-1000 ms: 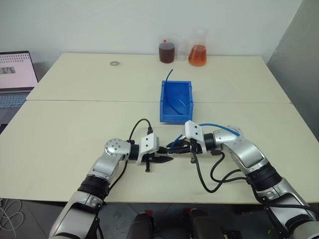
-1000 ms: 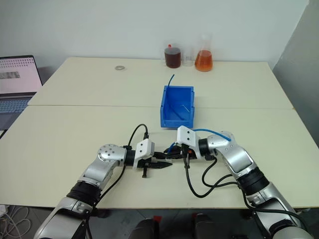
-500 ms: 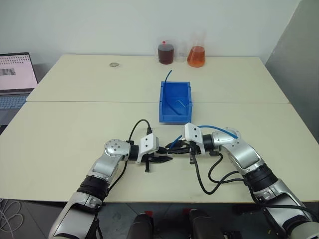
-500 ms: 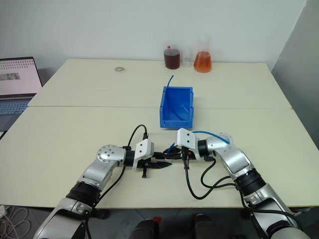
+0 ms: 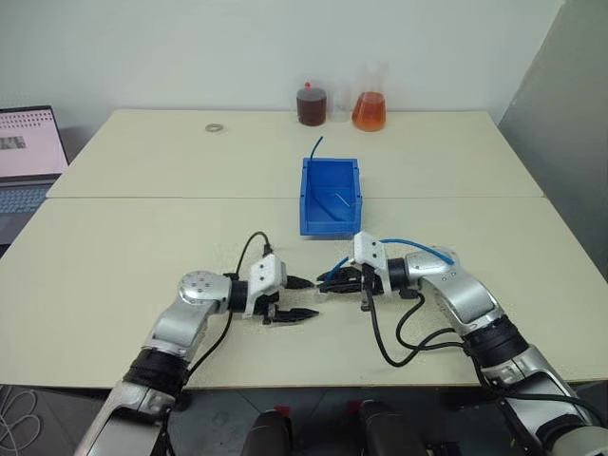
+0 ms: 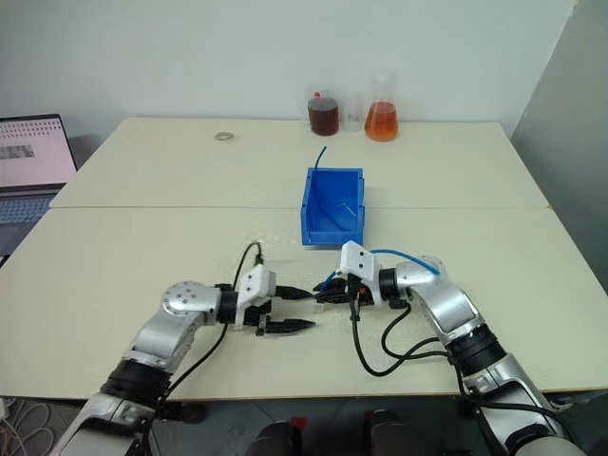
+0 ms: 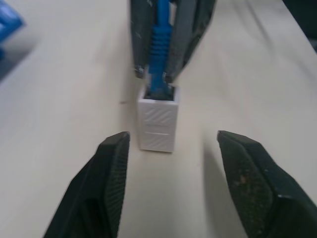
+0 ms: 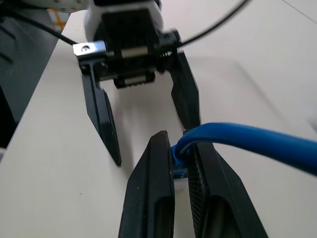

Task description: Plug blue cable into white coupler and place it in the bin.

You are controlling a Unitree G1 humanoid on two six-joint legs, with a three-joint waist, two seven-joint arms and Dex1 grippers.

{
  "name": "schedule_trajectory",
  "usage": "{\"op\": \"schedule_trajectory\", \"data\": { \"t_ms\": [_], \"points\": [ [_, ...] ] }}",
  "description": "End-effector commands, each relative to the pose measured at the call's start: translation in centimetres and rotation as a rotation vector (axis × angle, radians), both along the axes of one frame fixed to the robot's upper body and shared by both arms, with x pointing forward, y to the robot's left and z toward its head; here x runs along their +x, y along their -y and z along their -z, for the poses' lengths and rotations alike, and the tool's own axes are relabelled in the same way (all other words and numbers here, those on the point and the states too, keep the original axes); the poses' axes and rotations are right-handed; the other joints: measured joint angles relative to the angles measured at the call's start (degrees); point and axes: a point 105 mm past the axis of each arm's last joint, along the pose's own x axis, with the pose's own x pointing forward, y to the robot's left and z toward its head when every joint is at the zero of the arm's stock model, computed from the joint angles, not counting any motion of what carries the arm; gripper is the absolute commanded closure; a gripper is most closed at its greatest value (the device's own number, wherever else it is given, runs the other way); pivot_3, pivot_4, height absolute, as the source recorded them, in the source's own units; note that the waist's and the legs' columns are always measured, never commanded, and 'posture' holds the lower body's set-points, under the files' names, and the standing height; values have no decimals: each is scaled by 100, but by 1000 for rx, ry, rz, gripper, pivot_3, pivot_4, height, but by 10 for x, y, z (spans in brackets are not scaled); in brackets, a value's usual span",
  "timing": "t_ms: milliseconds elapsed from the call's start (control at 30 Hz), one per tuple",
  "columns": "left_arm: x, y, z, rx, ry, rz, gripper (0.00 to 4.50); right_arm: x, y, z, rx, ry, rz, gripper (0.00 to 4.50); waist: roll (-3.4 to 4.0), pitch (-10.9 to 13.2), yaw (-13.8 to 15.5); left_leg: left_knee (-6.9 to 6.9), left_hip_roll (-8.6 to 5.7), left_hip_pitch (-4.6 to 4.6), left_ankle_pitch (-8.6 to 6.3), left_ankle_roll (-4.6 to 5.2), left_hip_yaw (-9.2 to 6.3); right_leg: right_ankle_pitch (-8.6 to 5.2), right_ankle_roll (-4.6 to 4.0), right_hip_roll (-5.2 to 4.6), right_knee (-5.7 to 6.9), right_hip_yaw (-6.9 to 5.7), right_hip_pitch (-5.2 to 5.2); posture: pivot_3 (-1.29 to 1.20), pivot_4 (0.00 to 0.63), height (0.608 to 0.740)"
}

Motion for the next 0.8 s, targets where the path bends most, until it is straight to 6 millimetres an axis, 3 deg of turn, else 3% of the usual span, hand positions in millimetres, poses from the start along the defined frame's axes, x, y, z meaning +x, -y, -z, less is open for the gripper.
{"op": "schedule_trajectory", "data": {
  "t_ms": [33, 100, 200, 333, 533, 667, 800],
  "points": [
    [-8, -6, -37, -78, 54, -88, 536, 1, 5, -45, 132, -2, 70, 4384, 0, 3, -2, 0, -1, -1, 0, 0, 0, 0, 0, -1, -1, 0, 0, 0, 150, 740],
    [-14, -12, -47, -99, 55, -147, 110, 5, 5, -75, 237, -28, 119, 4384, -6, 9, -8, -1, -1, -1, 0, 0, 0, 0, 0, -2, -3, 0, -1, 0, 150, 740],
    [-19, -16, -62, -148, 57, -225, 21, 10, 6, -102, 310, -37, 161, 4384, -5, 24, -34, -3, 3, -1, 0, -1, 4, 0, 0, -2, 0, 4, -4, 0, 150, 740],
    [-12, -21, -93, -316, 116, -410, 21, 52, 9, -136, 384, -48, 325, 4384, -6, 25, -31, -3, 5, 2, 0, -1, -2, -7, 12, 0, -1, -2, -3, 0, 150, 740],
    [14, -33, -105, -420, 185, -668, 21, 98, -5, -139, 349, -21, 402, 4384, -7, 25, -16, -6, 0, -5, 0, -1, 4, 2, -1, -2, -21, 1, -2, 0, 150, 740],
    [18, -28, -104, -427, 193, -694, 0, 130, 0, -124, 287, 9, 528, 3193, -8, 25, -21, -10, -1, -16, -1, -1, 11, 3, -1, -5, -39, 4, -5, 0, 150, 740],
    [15, -22, -101, -431, 182, -681, 0, 143, 6, -119, 263, 9, 583, 2329, -8, 25, -8, -15, -2, -46, -3, -6, 13, 4, -2, -13, -49, 1, -27, 0, 150, 740]
  ]
}}
